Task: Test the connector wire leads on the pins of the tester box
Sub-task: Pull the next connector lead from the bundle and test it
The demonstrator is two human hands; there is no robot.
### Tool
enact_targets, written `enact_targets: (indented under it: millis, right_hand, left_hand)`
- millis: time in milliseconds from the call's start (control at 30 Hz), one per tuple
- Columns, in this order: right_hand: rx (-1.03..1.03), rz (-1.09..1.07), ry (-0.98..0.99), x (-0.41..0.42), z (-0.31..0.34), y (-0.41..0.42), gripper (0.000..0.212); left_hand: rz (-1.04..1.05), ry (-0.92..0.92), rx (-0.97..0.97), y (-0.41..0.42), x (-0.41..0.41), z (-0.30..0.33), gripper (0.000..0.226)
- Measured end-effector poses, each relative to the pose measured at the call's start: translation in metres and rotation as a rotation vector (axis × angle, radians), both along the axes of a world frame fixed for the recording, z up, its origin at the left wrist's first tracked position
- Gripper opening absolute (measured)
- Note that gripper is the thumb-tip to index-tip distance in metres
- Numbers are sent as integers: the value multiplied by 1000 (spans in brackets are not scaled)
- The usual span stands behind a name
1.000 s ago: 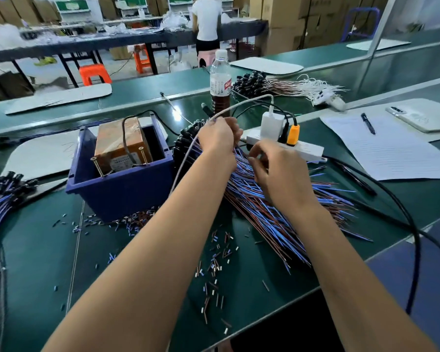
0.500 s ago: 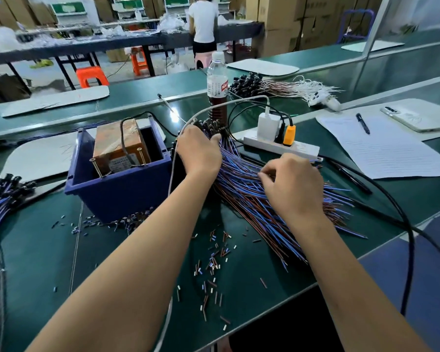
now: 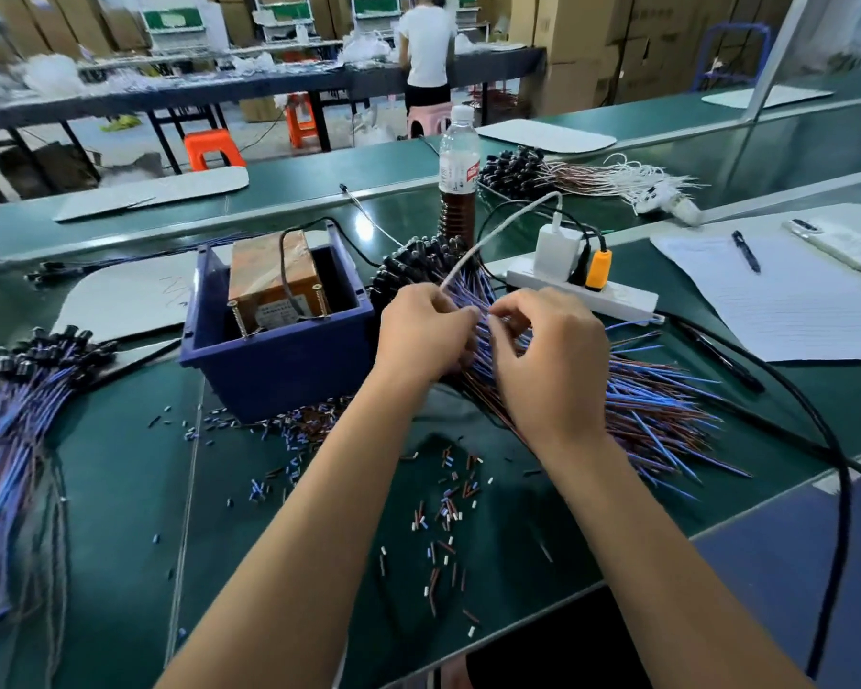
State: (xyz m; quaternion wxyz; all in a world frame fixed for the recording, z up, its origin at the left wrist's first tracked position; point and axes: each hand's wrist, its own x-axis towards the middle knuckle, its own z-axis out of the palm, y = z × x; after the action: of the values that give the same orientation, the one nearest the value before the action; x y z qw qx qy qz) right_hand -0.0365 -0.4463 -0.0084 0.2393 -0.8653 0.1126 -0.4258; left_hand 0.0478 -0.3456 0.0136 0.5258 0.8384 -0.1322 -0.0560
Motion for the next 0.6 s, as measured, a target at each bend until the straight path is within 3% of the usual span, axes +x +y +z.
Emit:
enact_targets:
  millis: [100,200,267,367,500,600]
  right_hand:
    - [-24,216,-143,0,6,40,7]
    - [-56,478,-84,4,9,89,13]
    - [-103,620,59,10,9,126,14]
    - [-169,761,274,17,6,179,17]
    - [-205,885,518,35,0,245,33]
    - [-224,937,723,52,-9,282,36]
  left_hand:
    - [-129,159,-89,57,-23,6,12]
    - [-128,219,-36,122,-36,4,22]
    - [35,206,-15,165,-38,-2,27]
    - [389,122,83,220,-30,-18,11]
    - [821,-171,569,278,-20,-30,9]
    - [902,-243,739,307,-6,-36,14]
